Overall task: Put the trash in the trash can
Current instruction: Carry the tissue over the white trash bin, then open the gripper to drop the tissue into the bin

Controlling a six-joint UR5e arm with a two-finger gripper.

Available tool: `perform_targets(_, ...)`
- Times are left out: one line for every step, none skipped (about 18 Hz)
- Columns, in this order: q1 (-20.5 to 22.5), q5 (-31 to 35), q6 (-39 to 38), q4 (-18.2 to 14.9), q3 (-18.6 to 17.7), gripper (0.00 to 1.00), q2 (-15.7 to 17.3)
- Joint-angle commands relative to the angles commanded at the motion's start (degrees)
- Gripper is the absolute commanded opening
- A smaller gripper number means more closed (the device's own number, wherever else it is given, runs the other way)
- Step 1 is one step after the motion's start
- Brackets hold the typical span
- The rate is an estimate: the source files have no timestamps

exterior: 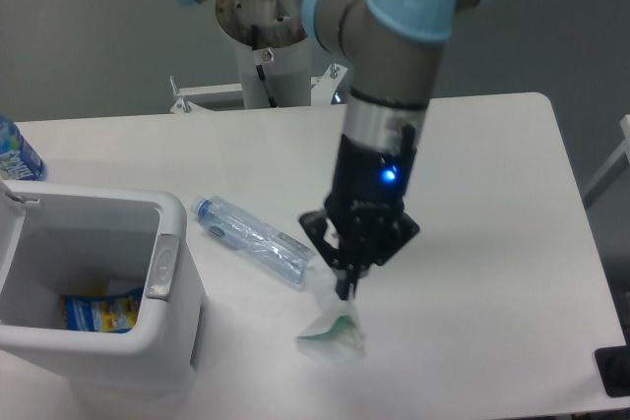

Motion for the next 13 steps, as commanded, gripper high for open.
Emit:
perform_targets(-0.62, -0.70, -0.62, -0.09, -0.09, 0.03, 0.70)
perform_targets(-1.23, -1.32, -0.89, -0.09, -0.52, 0.03, 1.41)
perform_targets(-2.02, -1.59, -1.06, -0.17, -0.70, 0.03, 2.11)
perform_targets(-3.07, -1.59, -1.32, -0.18, -0.70, 0.03, 2.64)
perform_targets(-4.04, -1.68, -1.94, -0.18, -0.70, 0.03, 2.90)
perform_targets(-4.75, -1.68, -2.46, -0.18, -0.62, 0.03, 3.34)
perform_targets(-5.54, -1.68, -2.47, -0.18, -0.70, 0.03, 3.78)
perform_targets(-6.94, -1.76, -2.47, -0.18, -0.70, 0.03, 4.05)
perform_targets(-8.61, -1.77, -2.56, -0.18, -0.70, 0.03, 4.22)
perform_targets(-10.10, -1.68, -2.56, -0.18, -0.79, 0.03, 4.31)
perform_targets(-11.33, -1.59, -2.56, -0.18, -1.14, 0.03, 4.31)
perform_targets(-12.22, -1.68, -2.56, -0.18, -1.49, 0.03, 4.75)
perform_targets(-12.75, -1.76, -2.56, -0.18, -1.93, 0.03, 4.93)
